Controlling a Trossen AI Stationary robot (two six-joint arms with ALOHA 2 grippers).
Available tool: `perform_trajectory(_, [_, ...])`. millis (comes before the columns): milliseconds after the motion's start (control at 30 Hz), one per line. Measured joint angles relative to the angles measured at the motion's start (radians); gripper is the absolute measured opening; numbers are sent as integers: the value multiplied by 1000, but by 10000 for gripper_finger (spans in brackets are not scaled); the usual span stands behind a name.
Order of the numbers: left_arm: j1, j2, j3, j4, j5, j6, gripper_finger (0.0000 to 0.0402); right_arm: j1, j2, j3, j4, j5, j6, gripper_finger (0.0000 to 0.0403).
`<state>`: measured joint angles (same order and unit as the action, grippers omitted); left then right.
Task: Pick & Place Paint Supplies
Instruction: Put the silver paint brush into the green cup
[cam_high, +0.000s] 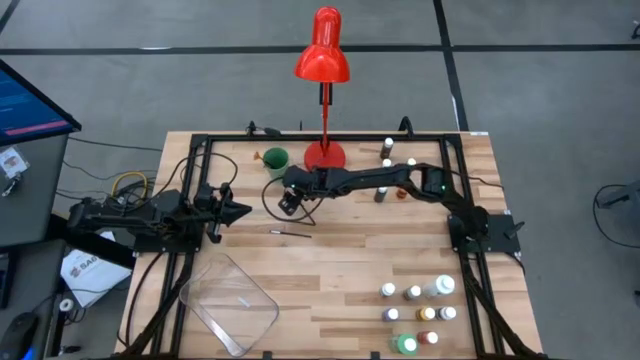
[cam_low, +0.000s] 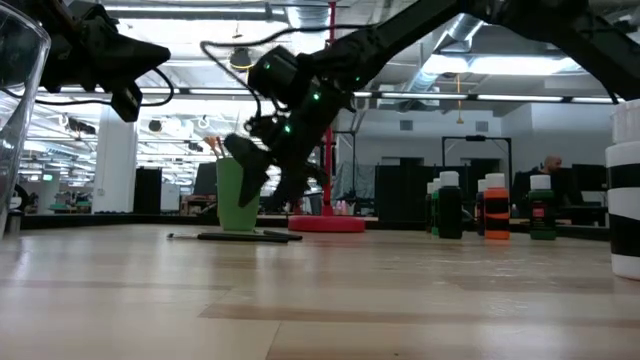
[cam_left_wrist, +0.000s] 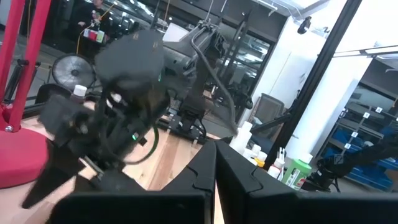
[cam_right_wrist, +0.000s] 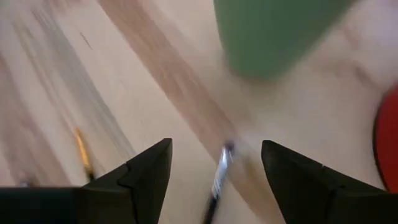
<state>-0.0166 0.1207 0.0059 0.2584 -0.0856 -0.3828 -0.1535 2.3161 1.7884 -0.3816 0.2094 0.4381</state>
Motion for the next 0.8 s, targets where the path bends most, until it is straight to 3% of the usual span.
perform_trajectory(133, [0,0,0,5,0,0,1,0,20,9,39,42,-3,239])
perform_trajectory(567, [0,0,0,13,3,0,1,-2,73,7,2,36,26,219])
perform_trajectory(667, [0,0,0,14,3,0,1,-4,71,7,-22,32,31,183])
perform_trajectory(800, [0,0,0,15,3,0,1,-5,69,7,-48,33,32,104])
